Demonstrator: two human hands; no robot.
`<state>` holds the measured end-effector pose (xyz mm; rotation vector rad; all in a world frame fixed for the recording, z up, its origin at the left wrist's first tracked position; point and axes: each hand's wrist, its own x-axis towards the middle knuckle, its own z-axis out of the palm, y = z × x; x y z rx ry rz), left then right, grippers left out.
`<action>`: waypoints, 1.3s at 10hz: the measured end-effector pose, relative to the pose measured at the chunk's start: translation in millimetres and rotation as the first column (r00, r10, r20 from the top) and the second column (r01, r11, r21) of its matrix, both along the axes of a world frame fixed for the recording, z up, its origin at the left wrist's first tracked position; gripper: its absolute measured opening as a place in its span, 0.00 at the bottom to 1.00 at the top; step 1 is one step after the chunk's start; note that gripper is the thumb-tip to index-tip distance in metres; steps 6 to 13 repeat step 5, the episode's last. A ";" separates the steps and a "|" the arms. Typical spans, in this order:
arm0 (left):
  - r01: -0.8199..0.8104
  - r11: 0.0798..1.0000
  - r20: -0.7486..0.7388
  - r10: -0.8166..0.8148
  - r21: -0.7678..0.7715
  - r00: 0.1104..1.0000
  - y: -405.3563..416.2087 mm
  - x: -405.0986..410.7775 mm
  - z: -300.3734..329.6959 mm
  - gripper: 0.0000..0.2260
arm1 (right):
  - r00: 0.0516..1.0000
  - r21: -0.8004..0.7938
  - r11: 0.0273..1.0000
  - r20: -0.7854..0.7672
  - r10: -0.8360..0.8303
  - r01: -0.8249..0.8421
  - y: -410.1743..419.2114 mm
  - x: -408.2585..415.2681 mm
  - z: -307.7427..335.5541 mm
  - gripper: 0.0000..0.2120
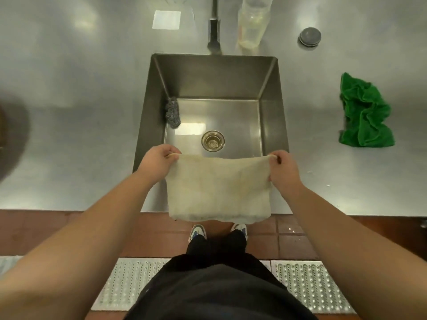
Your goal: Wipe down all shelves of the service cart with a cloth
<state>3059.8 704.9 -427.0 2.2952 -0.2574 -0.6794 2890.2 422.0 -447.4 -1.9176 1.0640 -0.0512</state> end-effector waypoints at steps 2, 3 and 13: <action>-0.015 0.994 -0.067 0.022 0.106 0.998 -11.8 16.4 -47.4 0.06 | 0.983 -0.065 0.995 -0.171 0.062 -0.074 -5.3 20.1 -45.8 0.13; 0.106 0.979 -0.075 -0.094 0.177 0.993 -8.0 22.1 -62.2 0.14 | 0.948 -0.065 0.978 -0.267 0.172 -0.196 -5.9 23.7 -48.5 0.18; 0.124 0.978 -0.035 -0.120 0.170 0.992 -9.3 22.5 -48.6 0.14 | 0.898 -0.196 0.910 -0.331 0.289 -0.365 -5.6 11.2 -34.9 0.14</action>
